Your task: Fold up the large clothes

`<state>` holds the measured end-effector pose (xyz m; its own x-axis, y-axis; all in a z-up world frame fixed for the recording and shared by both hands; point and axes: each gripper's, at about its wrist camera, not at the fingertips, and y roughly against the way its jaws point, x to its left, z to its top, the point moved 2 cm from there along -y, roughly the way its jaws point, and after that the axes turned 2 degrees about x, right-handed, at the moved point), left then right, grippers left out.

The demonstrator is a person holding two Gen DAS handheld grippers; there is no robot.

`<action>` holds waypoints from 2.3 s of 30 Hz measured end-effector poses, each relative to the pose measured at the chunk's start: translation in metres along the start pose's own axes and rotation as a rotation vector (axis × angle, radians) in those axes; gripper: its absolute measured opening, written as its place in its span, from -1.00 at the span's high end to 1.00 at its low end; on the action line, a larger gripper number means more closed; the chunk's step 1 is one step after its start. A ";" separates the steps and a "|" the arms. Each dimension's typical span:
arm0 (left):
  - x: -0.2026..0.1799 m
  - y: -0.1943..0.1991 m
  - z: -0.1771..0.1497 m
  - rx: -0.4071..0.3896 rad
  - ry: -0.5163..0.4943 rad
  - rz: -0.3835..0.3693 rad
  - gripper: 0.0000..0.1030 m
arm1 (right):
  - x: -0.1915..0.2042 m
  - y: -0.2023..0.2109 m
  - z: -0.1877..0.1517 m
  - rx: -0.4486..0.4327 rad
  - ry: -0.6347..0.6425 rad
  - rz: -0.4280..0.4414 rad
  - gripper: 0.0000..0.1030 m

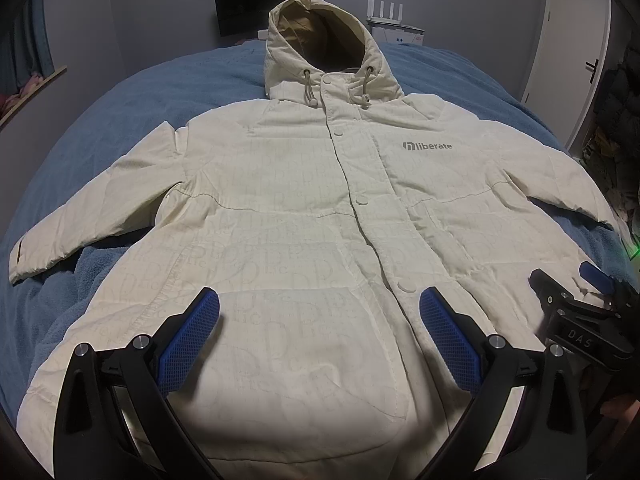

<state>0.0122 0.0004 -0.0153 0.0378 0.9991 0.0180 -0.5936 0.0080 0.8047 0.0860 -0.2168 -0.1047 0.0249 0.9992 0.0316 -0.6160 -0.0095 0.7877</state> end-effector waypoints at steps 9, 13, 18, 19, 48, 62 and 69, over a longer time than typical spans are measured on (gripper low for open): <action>0.000 0.000 0.000 0.001 0.001 -0.001 -0.88 | 0.000 -0.001 0.000 0.003 -0.001 0.000 -0.88; 0.000 0.000 0.000 0.001 0.001 -0.002 -0.88 | 0.000 -0.001 0.000 0.004 -0.001 0.000 -0.88; 0.000 0.000 0.000 0.002 0.001 -0.002 -0.88 | 0.000 -0.002 0.000 0.005 -0.001 0.000 -0.88; 0.000 0.000 0.000 0.002 0.001 -0.002 -0.88 | 0.000 -0.002 0.000 0.005 -0.001 0.000 -0.88; 0.000 0.000 0.000 0.004 0.002 -0.004 -0.88 | 0.001 -0.004 0.000 0.011 -0.001 0.001 -0.88; 0.000 0.000 0.000 0.006 0.004 -0.005 -0.88 | 0.001 -0.006 0.000 0.014 0.000 0.000 -0.88; 0.001 0.000 0.000 0.006 0.004 -0.005 -0.88 | 0.003 -0.008 -0.002 0.015 0.000 0.000 -0.88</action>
<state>0.0125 0.0010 -0.0155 0.0380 0.9992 0.0113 -0.5886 0.0132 0.8083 0.0893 -0.2135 -0.1119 0.0245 0.9992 0.0316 -0.6041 -0.0104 0.7968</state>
